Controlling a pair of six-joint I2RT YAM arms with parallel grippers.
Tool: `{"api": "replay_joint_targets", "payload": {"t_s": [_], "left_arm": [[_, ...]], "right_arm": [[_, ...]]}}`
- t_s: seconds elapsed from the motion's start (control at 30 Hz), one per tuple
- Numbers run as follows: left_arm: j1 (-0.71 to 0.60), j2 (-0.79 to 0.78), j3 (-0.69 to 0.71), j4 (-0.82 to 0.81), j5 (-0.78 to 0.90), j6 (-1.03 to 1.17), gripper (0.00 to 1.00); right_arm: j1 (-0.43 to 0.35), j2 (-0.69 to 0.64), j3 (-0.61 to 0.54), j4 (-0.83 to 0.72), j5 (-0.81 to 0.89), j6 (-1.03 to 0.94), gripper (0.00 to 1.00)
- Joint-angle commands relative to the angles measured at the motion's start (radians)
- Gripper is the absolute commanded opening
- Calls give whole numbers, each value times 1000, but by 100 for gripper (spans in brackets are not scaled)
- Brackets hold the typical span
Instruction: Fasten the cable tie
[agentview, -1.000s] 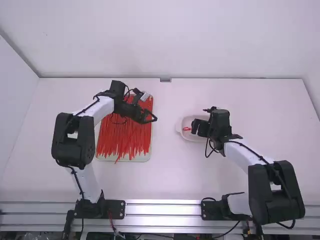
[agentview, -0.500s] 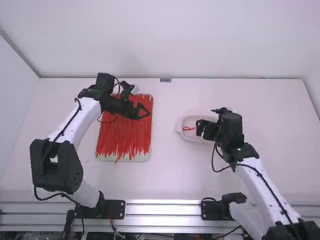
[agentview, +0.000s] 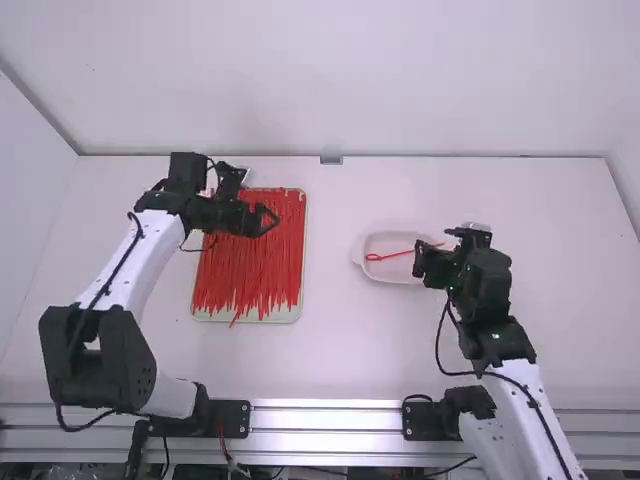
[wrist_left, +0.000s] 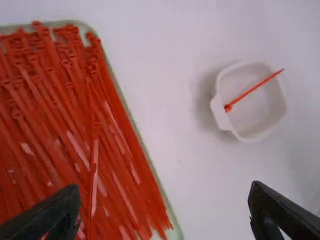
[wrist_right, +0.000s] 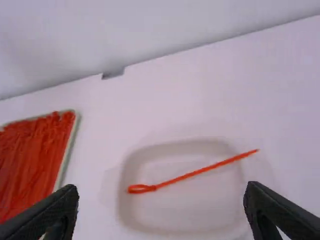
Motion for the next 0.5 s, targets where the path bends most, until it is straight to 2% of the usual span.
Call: {"api": "replay_joint_targets", "payload": {"t_s": [0.0, 0.13, 0.33, 0.47], "left_arm": [[-2, -64, -36, 19, -47, -56, 84], [-2, -124, -96, 78, -106, -91, 78], [-2, -222, -195, 177, -205, -91, 68], [-2, -312, -284, 266, -294, -91, 59]], "right_arm": [[-41, -52, -43, 32, 27, -71, 82], [-103, -128, -119, 82, 27, -147, 75], [-103, -251, -242, 82, 27, -269, 63], [-103, -353, -344, 82, 27, -270, 52]]}}
